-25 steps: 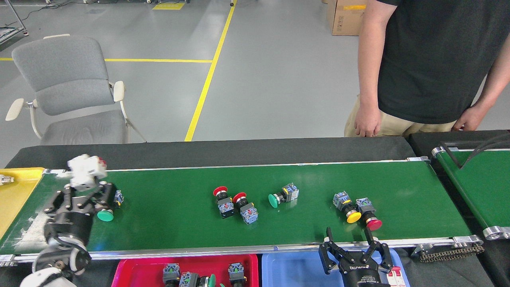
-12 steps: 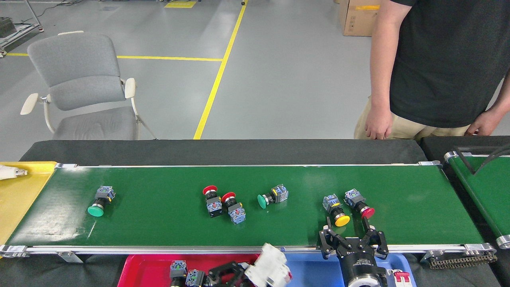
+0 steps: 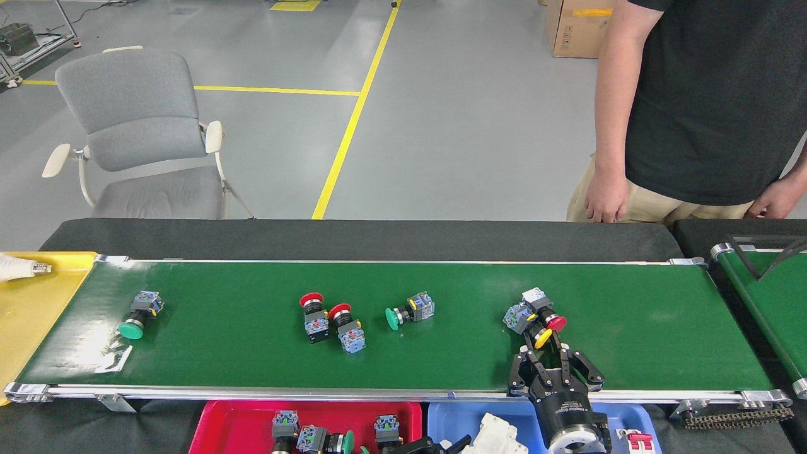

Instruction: Pick switch part from conveyor to tray

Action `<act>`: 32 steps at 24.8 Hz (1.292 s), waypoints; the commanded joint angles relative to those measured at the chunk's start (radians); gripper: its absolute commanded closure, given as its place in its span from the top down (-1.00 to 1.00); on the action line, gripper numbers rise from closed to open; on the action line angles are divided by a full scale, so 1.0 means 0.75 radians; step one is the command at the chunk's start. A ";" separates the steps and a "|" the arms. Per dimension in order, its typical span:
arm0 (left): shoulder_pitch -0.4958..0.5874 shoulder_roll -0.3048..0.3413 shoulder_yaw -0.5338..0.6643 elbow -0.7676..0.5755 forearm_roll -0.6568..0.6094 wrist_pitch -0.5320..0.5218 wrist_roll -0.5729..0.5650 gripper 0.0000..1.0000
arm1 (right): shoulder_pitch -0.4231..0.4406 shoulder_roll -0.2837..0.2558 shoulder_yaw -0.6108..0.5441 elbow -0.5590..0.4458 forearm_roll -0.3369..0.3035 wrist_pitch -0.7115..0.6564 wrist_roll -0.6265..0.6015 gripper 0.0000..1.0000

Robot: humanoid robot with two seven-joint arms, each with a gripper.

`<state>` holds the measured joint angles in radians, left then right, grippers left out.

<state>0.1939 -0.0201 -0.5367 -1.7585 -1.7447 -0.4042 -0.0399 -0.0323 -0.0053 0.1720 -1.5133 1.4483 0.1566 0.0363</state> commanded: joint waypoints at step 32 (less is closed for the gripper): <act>-0.220 0.190 1.053 0.306 0.324 0.148 0.000 0.98 | -0.041 -0.003 0.393 -0.154 0.016 -0.646 -0.022 1.00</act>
<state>0.0439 0.1092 0.2517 -1.5318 -1.5013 -0.2926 -0.0363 -0.0561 -0.0131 0.4831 -1.6062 1.4655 -0.3408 0.0321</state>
